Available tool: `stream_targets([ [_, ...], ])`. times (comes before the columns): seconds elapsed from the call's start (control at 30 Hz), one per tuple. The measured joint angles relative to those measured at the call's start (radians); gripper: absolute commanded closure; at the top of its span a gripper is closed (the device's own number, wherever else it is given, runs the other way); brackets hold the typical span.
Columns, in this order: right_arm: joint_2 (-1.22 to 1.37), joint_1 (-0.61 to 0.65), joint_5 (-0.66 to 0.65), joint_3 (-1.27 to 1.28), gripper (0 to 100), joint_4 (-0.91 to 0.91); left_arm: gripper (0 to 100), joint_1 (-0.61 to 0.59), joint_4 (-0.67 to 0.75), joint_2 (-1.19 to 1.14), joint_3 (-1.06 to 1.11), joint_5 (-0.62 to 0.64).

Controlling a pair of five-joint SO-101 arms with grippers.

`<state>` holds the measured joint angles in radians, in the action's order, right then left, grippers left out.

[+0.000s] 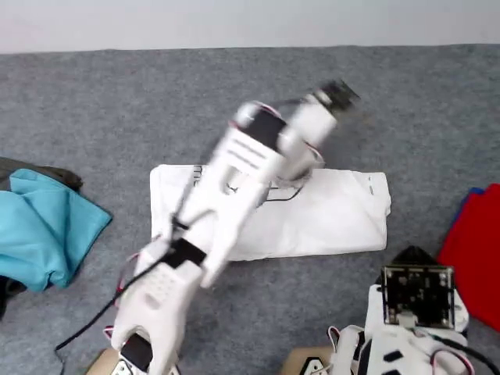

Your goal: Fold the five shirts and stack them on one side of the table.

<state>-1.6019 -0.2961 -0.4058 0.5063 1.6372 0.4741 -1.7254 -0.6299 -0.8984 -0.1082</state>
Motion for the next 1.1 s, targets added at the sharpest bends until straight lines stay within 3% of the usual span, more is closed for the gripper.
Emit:
stream_targets([
  [0.37,0.0,-0.002,0.0,0.135,99.0,0.0,89,-0.417,-0.002,0.298,0.377,0.083],
  [0.6,0.0,-0.002,0.0,0.149,99.0,0.0,79,-0.611,-0.002,0.358,0.58,0.095],
  [1.1,0.0,-0.002,0.0,0.149,99.0,0.0,79,-0.657,0.012,0.15,0.661,-0.008],
])
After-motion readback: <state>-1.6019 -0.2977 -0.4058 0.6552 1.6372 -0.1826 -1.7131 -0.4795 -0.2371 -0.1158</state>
